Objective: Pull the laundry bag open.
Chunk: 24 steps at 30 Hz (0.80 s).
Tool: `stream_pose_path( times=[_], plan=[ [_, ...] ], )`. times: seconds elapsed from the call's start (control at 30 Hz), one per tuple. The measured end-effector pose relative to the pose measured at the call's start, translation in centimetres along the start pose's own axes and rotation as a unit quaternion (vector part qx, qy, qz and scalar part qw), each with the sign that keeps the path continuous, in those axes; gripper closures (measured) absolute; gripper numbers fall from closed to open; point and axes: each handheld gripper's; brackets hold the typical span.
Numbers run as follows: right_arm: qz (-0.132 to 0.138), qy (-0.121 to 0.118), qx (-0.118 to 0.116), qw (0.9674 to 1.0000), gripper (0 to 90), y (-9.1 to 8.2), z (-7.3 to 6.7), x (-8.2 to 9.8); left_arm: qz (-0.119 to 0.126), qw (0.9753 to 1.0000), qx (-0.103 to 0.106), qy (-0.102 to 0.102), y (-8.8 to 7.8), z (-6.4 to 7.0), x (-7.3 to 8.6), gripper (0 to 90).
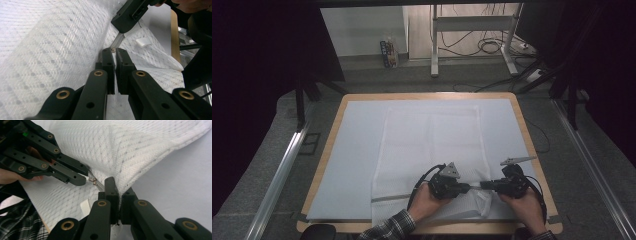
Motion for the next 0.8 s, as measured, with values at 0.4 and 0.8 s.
stream_pose_path(
  times=[0.4, 0.8],
  plan=[
    [-0.005, -0.005, -0.008, 0.9999, 86.6, 0.1, 0.0, 0.1, -0.013, 0.9999, -0.005, 0.001, -1.5, 0.1, 0.9, 86.9],
    [-0.010, -0.006, -0.011, 0.9999, 86.6, 0.1, -0.1, 0.1, -0.026, 0.9996, -0.013, 0.004, -3.2, 0.0, 2.1, 87.0]
  ],
)
Point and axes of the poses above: each handheld gripper's, and its own axes: y roughly forward along the jaws, x roughly out of its underside, z roughly to its right, and after that the axes turned 12 degrees about y, right-handed
